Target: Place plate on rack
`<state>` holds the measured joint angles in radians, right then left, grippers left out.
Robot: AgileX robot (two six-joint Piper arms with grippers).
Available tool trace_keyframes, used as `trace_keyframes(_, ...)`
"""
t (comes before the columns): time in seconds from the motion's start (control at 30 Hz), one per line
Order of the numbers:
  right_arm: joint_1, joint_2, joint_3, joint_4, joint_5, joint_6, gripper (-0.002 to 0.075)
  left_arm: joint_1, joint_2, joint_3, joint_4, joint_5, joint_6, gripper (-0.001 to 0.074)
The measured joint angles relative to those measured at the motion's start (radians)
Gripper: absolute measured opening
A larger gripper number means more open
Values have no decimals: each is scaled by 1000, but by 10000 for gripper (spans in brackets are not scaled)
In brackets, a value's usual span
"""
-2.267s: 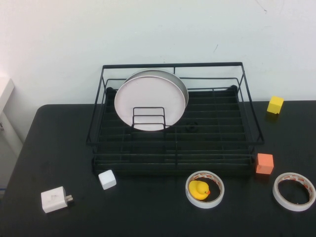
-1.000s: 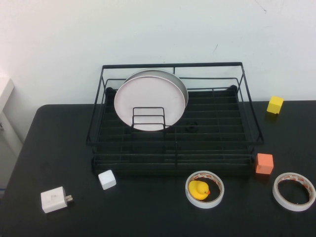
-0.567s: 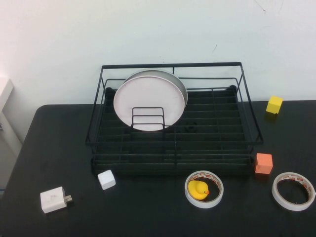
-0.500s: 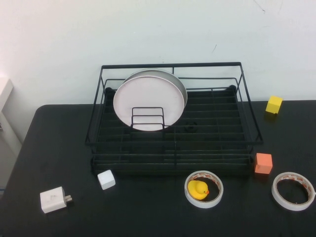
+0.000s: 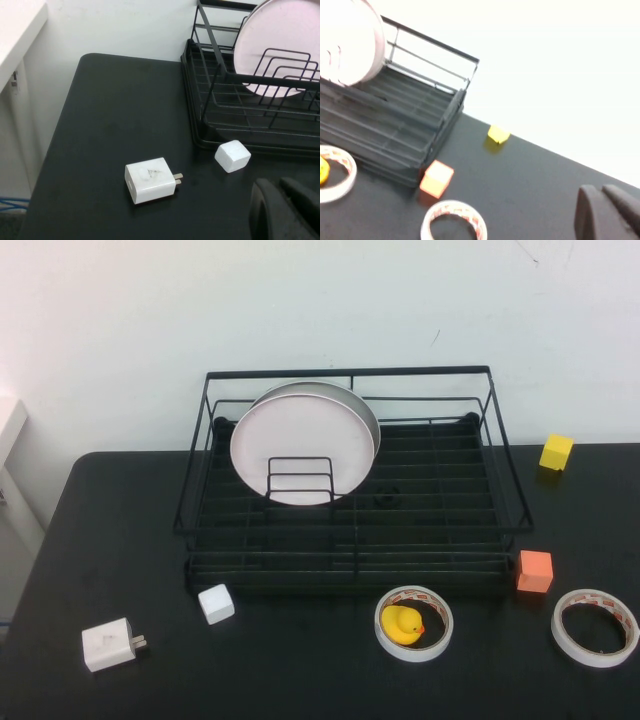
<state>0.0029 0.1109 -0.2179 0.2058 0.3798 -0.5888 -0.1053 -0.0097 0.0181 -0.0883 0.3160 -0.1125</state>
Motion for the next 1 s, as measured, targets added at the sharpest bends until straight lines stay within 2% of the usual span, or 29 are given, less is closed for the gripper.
trace_keyframes(0.3, -5, -53, 236, 0, -68, -2, -2, 0, 0, 0, -2, 0, 0, 0)
trace_keyframes(1.0, -47, -122, 238, 17, -28, -2, -2, 0, -2, 0, -3, 0, 0, 0)
